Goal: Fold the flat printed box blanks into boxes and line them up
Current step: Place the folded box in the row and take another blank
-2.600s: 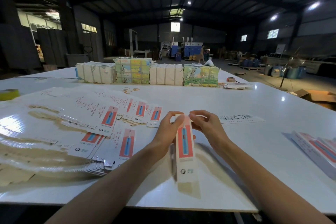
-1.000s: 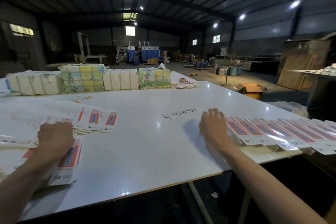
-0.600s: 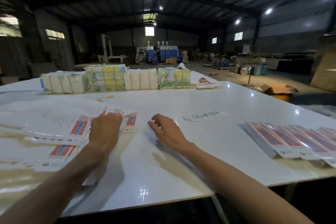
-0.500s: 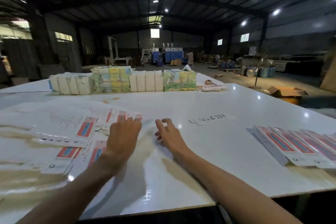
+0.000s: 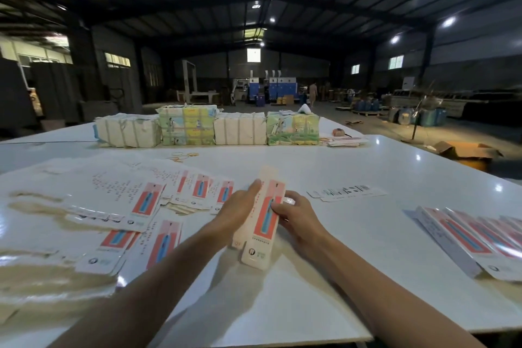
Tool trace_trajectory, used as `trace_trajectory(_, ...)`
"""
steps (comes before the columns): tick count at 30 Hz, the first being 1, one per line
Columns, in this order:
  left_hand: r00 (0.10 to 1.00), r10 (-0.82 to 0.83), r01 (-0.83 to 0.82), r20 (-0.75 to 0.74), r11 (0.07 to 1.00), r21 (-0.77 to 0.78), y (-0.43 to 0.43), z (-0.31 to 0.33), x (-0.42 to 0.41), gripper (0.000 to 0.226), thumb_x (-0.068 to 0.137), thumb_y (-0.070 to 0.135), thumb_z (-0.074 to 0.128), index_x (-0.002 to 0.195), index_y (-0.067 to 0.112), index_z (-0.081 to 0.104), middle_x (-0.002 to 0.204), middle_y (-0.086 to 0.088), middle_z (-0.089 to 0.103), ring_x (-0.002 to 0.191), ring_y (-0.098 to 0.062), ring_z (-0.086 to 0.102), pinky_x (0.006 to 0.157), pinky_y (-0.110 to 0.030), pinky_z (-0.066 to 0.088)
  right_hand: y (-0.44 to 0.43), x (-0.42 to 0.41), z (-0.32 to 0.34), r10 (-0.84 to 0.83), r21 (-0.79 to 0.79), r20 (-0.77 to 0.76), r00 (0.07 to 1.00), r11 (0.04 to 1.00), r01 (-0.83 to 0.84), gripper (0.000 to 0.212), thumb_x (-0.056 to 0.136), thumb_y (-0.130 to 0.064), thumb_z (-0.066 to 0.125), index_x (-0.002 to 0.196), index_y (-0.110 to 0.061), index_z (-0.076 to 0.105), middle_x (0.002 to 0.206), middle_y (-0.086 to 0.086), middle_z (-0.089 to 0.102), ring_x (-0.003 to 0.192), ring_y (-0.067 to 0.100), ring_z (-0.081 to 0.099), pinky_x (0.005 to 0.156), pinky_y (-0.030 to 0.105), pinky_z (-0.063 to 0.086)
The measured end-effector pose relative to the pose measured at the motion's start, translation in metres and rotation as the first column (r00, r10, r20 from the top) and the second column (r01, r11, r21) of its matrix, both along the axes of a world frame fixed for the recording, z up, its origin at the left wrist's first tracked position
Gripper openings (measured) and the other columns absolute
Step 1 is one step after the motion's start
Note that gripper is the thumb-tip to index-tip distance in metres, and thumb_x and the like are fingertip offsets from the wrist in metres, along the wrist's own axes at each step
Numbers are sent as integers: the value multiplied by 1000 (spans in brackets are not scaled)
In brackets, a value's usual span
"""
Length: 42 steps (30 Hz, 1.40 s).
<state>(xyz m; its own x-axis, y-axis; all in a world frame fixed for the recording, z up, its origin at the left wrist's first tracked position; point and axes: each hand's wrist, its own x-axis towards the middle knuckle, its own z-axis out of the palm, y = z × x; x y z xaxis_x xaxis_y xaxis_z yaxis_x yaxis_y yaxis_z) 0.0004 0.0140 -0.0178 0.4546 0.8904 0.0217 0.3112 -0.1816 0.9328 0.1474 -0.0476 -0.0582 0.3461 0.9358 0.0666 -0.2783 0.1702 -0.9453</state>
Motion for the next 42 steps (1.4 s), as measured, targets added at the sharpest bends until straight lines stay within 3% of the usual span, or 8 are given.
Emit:
trace_trajectory(4,905,-73,276,419,849,-450,12,-18,-8,58,99,60,61,136,16,67,115,-19,72,105,-37,72,98,-50,58,-3,-1,1,-14,-4,101,995,1000,15,39,98,-8,72,133,-13,54,107,15,78,94,28,80,71,34,65)
trace_trajectory(8,825,-89,385,557,810,-442,8,-28,-13,47,99,50,63,124,11,69,98,-15,73,79,-31,75,67,-38,63,-2,5,-1,-143,54,377,915,990,132,67,94,-19,79,146,-39,43,124,-2,55,102,10,75,73,31,66)
trace_trajectory(11,822,-111,364,559,857,-365,0,-29,-16,35,104,48,56,108,17,72,87,-11,75,65,-26,75,55,-32,61,-2,12,1,-205,126,633,746,979,161,53,100,-34,71,147,-40,49,125,-20,43,118,-17,53,77,11,57)
trace_trajectory(15,805,-119,394,581,840,-374,-6,-30,-17,36,107,46,52,112,13,64,83,-12,72,61,-23,74,52,-30,60,-2,18,1,-224,149,809,544,973,179,48,103,-44,61,149,-30,56,129,-13,45,131,3,41,107,27,46)
trace_trajectory(19,784,-185,459,593,816,-352,-3,-33,-19,37,97,51,64,111,17,65,98,-17,66,73,-28,71,72,-38,57,-4,15,8,-193,104,800,569,977,184,34,101,-38,67,134,-31,60,128,-2,49,122,11,54,97,29,55)
trace_trajectory(23,697,-307,647,648,658,-385,-6,-35,-15,43,107,52,50,120,14,65,108,-17,66,81,-27,72,77,-39,61,-8,18,24,-111,28,649,753,992,123,25,101,-23,71,116,-9,56,107,9,67,79,11,75,65,20,58)
trace_trajectory(33,696,-385,691,607,589,-419,-8,-34,-14,53,102,57,44,122,12,62,108,-17,65,85,-26,70,80,-35,61,-14,35,44,119,-151,673,730,988,-23,36,100,-35,72,104,0,69,102,12,80,105,30,75,103,46,59)
trace_trajectory(42,689,-479,713,544,582,-390,-1,-40,-11,58,105,60,40,129,10,58,115,-17,66,91,-27,70,82,-35,59,-23,51,37,294,-222,495,818,953,-208,32,97,-42,74,97,-13,86,106,13,79,96,20,75,81,28,58)
